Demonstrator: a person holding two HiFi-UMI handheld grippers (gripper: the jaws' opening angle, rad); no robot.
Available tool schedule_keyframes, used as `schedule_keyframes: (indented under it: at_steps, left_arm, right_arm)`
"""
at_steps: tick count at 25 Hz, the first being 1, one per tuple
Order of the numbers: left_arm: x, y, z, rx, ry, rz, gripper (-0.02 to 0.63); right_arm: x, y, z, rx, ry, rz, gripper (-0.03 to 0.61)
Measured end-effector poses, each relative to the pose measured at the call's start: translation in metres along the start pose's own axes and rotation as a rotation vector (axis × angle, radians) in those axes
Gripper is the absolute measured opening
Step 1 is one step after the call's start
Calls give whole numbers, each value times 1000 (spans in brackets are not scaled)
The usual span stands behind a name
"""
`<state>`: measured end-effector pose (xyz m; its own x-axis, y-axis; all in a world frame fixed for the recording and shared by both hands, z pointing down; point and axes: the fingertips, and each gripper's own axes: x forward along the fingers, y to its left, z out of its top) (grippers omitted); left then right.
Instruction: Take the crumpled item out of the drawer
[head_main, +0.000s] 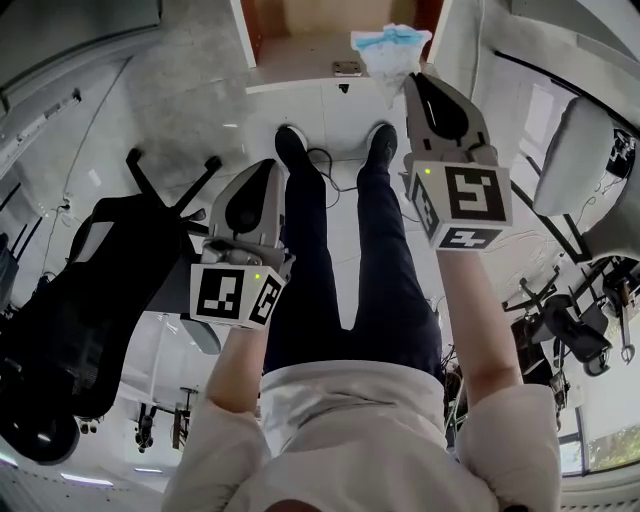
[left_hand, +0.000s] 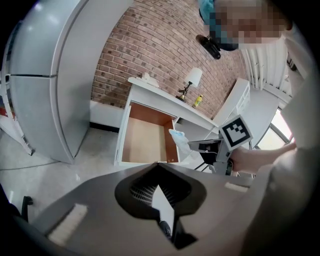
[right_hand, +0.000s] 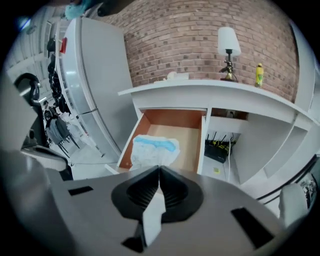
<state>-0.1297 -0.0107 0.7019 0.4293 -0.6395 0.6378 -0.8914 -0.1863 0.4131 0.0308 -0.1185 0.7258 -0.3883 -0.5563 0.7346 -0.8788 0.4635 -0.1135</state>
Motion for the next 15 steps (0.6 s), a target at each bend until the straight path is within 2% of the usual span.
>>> schedule_keyframes:
  at_steps: [5, 15]
  left_arm:
    - [4, -11, -1, 14, -6, -5, 9]
    - [-2, -19, -1, 46, -22, 3, 9]
  right_arm:
    - [-31, 9, -23, -26, -5, -16, 12]
    - [-54, 7, -47, 32, -23, -35, 12]
